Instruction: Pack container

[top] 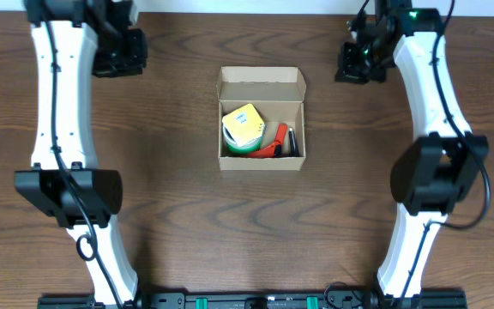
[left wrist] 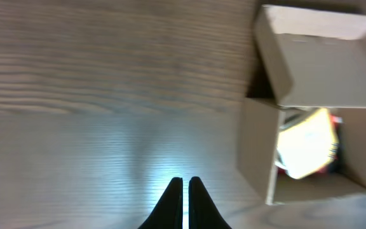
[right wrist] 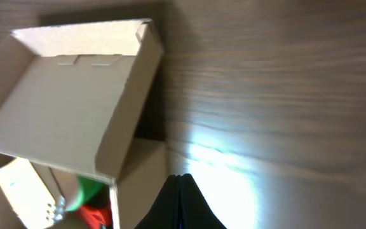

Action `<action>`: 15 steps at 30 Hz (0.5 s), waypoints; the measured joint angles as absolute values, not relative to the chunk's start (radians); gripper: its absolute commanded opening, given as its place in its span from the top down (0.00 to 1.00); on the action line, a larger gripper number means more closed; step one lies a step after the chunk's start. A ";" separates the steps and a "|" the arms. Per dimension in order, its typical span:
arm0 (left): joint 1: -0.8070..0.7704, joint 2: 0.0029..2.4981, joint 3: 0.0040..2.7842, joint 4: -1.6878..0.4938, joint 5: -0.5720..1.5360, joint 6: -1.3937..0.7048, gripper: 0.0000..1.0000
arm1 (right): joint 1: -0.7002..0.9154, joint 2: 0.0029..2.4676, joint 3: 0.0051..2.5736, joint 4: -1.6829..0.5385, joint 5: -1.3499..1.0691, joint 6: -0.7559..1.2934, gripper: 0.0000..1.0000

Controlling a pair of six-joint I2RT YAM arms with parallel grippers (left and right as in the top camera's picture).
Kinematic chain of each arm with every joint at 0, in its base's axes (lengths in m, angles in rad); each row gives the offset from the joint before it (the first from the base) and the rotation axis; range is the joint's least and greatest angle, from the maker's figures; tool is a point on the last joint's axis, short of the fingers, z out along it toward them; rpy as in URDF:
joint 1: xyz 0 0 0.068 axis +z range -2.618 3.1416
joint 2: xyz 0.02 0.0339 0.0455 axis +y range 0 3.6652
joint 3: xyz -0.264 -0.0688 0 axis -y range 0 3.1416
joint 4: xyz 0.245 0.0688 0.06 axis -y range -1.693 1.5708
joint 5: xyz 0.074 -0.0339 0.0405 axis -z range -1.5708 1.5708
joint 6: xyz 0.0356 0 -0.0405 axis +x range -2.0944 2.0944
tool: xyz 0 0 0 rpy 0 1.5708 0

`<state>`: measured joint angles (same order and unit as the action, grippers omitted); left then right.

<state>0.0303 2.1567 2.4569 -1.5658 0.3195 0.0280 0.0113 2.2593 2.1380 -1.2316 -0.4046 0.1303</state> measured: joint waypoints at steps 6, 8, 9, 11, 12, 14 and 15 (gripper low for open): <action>0.102 2.320 2.463 -1.604 0.599 0.088 0.94 | -0.043 2.397 2.138 -1.224 -0.625 0.146 0.99; 0.112 2.403 2.463 -1.608 0.694 0.113 0.94 | -0.057 2.429 2.138 -1.222 -0.669 0.149 0.99; 0.114 2.435 2.463 -1.608 0.735 0.124 0.94 | -0.062 2.440 2.138 -1.221 -0.687 0.149 0.99; 0.114 2.500 2.463 -1.608 0.828 0.144 0.94 | -0.067 2.460 2.137 -1.216 -0.720 0.150 0.99; 0.114 2.527 2.463 -1.608 0.870 0.154 0.94 | -0.067 2.466 2.137 -1.214 -0.737 0.150 0.99; 0.112 2.569 2.462 -1.609 0.938 0.162 0.94 | -0.067 2.478 2.137 -1.209 -0.773 0.150 0.99; 0.111 2.584 2.462 -1.609 0.961 0.166 0.94 | -0.067 2.482 2.137 -1.205 -0.789 0.150 0.99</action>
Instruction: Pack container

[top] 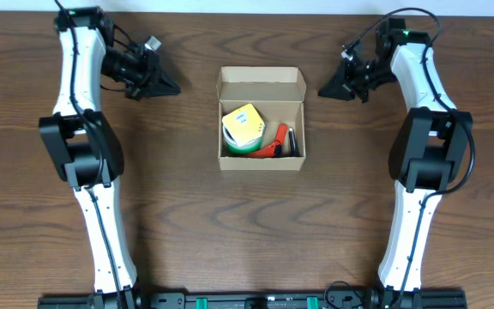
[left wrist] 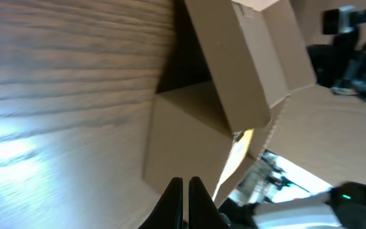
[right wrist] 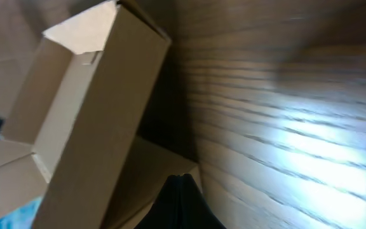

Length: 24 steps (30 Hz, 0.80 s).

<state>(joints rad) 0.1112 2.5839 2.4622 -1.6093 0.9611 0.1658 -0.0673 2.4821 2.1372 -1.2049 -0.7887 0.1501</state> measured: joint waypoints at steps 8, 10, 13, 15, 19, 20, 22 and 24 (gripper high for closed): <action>0.110 2.643 2.462 -1.609 1.076 0.184 0.94 | -0.067 2.555 2.137 -1.160 -0.883 0.169 0.99; 0.110 2.653 2.462 -1.608 1.091 0.184 0.94 | -0.067 2.577 2.137 -1.157 -0.902 0.173 0.99; 0.110 2.668 2.462 -1.608 1.107 0.184 0.94 | -0.067 2.608 2.137 -1.156 -0.917 0.176 0.99; 0.110 2.680 2.462 -1.608 1.122 0.184 0.94 | -0.067 2.619 2.136 -1.154 -0.925 0.176 0.99; 0.110 2.714 2.462 -1.607 1.168 0.184 0.94 | -0.067 2.623 2.136 -1.143 -0.937 0.176 0.99; 0.110 2.725 2.462 -1.606 1.182 0.185 0.94 | -0.067 2.623 2.136 -1.140 -0.940 0.176 0.99; 0.110 2.750 2.462 -1.605 1.210 0.184 0.94 | -0.067 2.623 2.136 -1.139 -0.944 0.176 0.99; 0.110 2.779 2.462 -1.602 1.241 0.186 0.95 | -0.067 2.623 2.136 -1.139 -0.947 0.175 0.99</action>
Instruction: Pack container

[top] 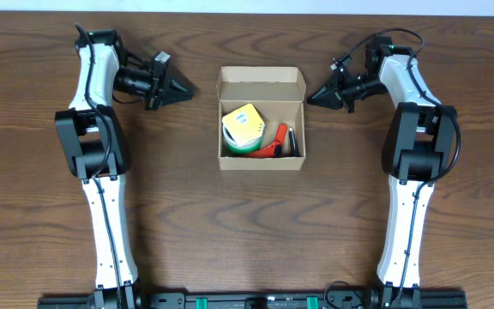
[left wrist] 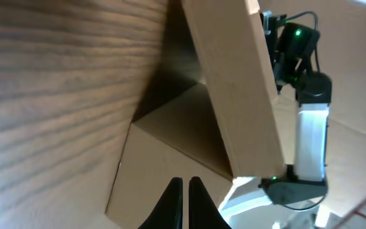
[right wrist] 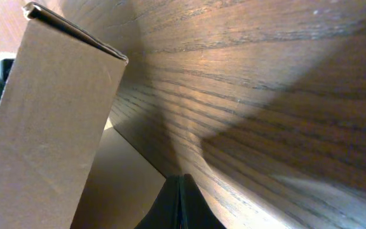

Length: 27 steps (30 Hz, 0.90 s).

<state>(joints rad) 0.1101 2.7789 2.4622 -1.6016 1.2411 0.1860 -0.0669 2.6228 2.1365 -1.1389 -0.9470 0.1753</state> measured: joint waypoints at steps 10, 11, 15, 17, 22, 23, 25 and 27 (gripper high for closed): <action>0.093 2.815 2.463 -1.536 1.310 0.167 0.94 | -0.064 2.623 2.136 -1.089 -0.951 0.175 0.99; 0.086 2.815 2.462 -1.523 1.311 0.156 0.94 | -0.064 2.623 2.136 -1.083 -0.952 0.175 0.99; 0.067 2.815 2.463 -1.483 1.321 0.113 0.94 | -0.051 2.623 2.136 -1.050 -0.952 0.177 0.99; 0.058 2.815 2.463 -1.468 1.322 0.093 0.94 | -0.041 2.623 2.136 -1.037 -0.952 0.180 0.99; 0.041 2.815 2.462 -1.422 1.328 0.031 0.94 | -0.008 2.623 2.136 -0.999 -0.963 0.195 0.99; 0.040 2.815 2.463 -1.412 1.330 0.021 0.94 | -0.002 2.623 2.136 -0.994 -0.968 0.199 0.99; 0.040 2.815 2.463 -1.405 1.334 0.006 0.94 | 0.006 2.623 2.136 -0.982 -0.976 0.201 0.99; 0.041 2.815 2.462 -1.397 1.336 -0.005 0.94 | 0.011 2.623 2.136 -0.970 -0.986 0.202 0.99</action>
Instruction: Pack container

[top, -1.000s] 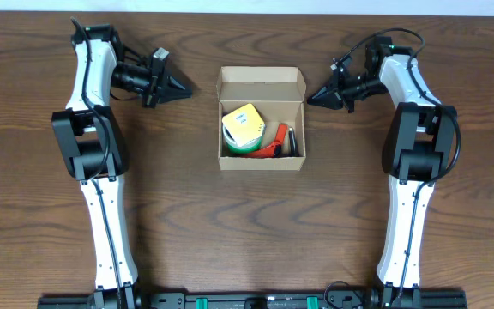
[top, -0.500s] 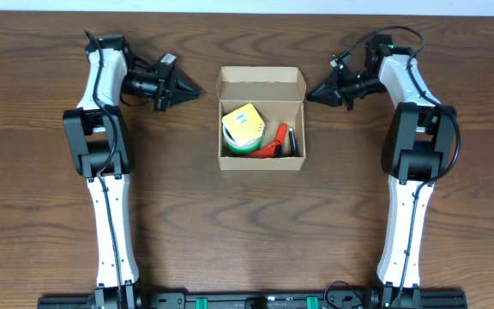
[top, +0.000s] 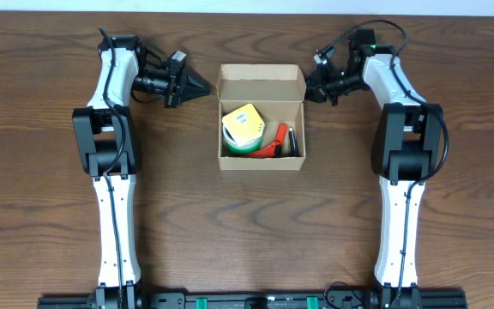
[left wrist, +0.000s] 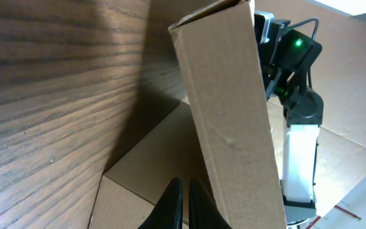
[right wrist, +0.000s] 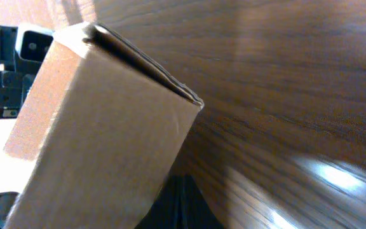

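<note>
An open cardboard box (top: pixel 262 160) stands mid-table with its lid flap (top: pixel 261 86) raised at the far side. Inside lie a yellow notepad (top: pixel 244 121) on a green roll (top: pixel 237 145), a red tool (top: pixel 274 142) and a dark pen-like item (top: pixel 291 141). My left gripper (top: pixel 206 87) is shut, its tip close beside the flap's left edge; in the left wrist view the gripper (left wrist: pixel 184 186) points at the box wall (left wrist: pixel 151 165). My right gripper (top: pixel 310 89) is shut at the flap's right edge; its wrist view shows the gripper (right wrist: pixel 182 181) low against the flap (right wrist: pixel 100 133).
The wooden table (top: pixel 247 232) surrounds the box on all sides. Both arms lie stretched across the far part of the table, one on each side of the box.
Both shut grippers have come closer to the box flap: the left tip now sits by its left edge, the right tip at its right edge. The box and its contents have not shifted.
Both grippers were shut high near the far corners of the table, away from the box. Then they pointed inward toward the flap from each side. They stood nearer at each later moment and now flank the raised flap closely.
</note>
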Action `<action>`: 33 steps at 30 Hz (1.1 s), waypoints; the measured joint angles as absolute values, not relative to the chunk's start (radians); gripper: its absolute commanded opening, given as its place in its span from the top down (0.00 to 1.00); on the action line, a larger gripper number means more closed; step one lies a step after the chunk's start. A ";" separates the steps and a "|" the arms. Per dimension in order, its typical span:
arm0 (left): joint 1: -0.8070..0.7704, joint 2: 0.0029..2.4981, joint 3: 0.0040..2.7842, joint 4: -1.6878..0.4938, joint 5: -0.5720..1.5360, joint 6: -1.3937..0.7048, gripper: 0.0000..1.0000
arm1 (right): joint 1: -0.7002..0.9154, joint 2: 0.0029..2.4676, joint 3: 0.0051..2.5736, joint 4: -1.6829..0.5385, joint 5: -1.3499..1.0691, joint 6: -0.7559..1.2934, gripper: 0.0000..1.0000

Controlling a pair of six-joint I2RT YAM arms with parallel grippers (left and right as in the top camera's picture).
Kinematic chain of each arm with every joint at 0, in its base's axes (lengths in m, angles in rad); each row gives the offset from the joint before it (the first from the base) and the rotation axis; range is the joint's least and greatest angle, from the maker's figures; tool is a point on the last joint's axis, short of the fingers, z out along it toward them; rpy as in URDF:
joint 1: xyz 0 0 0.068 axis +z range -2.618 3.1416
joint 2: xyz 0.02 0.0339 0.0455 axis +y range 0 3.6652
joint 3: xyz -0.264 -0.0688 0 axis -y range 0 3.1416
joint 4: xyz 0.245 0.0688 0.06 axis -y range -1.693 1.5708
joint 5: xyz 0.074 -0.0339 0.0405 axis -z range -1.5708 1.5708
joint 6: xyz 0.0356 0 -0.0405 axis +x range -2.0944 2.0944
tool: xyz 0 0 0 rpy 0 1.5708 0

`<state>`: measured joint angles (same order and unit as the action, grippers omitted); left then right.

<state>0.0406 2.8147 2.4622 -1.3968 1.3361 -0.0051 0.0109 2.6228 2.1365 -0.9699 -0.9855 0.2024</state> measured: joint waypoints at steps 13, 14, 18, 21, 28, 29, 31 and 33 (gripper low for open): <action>0.042 2.815 2.463 -1.140 1.521 -0.150 0.94 | 0.012 2.623 2.136 -0.890 -1.080 0.205 0.99; 0.042 2.815 2.463 -1.134 1.528 -0.162 0.94 | 0.012 2.623 2.136 -0.891 -1.085 0.205 0.99; 0.042 2.815 2.462 -1.122 1.550 -0.198 0.94 | 0.012 2.623 2.136 -0.893 -1.093 0.205 0.99; 0.042 2.815 2.463 -1.122 1.559 -0.215 0.94 | 0.012 2.622 2.136 -0.893 -1.092 0.204 0.99; 0.037 2.815 2.463 -1.121 1.534 -0.251 0.94 | 0.012 2.576 2.136 -0.904 -1.060 0.200 0.99; 0.035 2.815 2.463 -1.122 1.523 -0.258 0.94 | 0.012 2.564 2.136 -0.909 -1.055 0.199 0.99; 0.031 2.815 2.463 -1.123 1.490 -0.272 0.94 | 0.012 2.540 2.136 -0.919 -1.050 0.194 0.99; 0.027 2.815 2.463 -1.124 1.457 -0.290 0.94 | 0.012 2.524 2.137 -0.927 -1.047 0.190 0.99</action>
